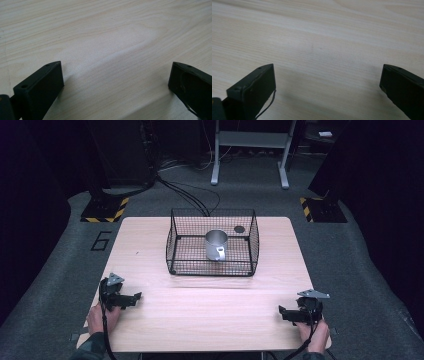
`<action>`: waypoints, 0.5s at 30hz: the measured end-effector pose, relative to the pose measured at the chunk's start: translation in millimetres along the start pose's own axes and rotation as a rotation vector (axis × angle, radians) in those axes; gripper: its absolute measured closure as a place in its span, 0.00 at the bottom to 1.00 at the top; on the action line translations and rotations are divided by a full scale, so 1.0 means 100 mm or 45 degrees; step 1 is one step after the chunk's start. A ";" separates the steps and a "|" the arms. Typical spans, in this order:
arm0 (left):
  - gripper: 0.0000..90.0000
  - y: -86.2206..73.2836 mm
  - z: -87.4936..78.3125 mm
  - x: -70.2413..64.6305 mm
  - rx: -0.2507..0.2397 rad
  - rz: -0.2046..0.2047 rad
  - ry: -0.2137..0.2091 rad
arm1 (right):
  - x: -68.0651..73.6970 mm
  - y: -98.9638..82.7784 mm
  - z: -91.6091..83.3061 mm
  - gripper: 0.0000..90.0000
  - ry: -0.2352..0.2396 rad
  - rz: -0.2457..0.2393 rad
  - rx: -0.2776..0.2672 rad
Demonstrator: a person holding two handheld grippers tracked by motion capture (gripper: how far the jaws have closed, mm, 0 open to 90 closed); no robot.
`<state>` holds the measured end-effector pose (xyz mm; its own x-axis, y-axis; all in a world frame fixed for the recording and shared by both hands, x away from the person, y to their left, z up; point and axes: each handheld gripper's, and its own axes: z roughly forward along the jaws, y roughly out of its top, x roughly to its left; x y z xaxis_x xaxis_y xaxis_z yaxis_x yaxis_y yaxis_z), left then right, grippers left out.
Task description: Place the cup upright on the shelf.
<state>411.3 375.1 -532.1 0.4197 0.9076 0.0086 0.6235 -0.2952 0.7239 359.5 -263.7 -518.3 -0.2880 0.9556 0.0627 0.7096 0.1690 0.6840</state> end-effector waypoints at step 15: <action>0.00 0.00 0.00 0.00 -0.004 0.001 0.001 | -0.06 -0.12 0.05 0.00 -0.051 -0.057 -0.059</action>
<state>411.4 375.1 -532.2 0.4198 0.9076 0.0100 0.6211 -0.2953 0.7260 355.9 -270.2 -530.4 -0.2921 0.9564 0.0027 0.6658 0.2013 0.7185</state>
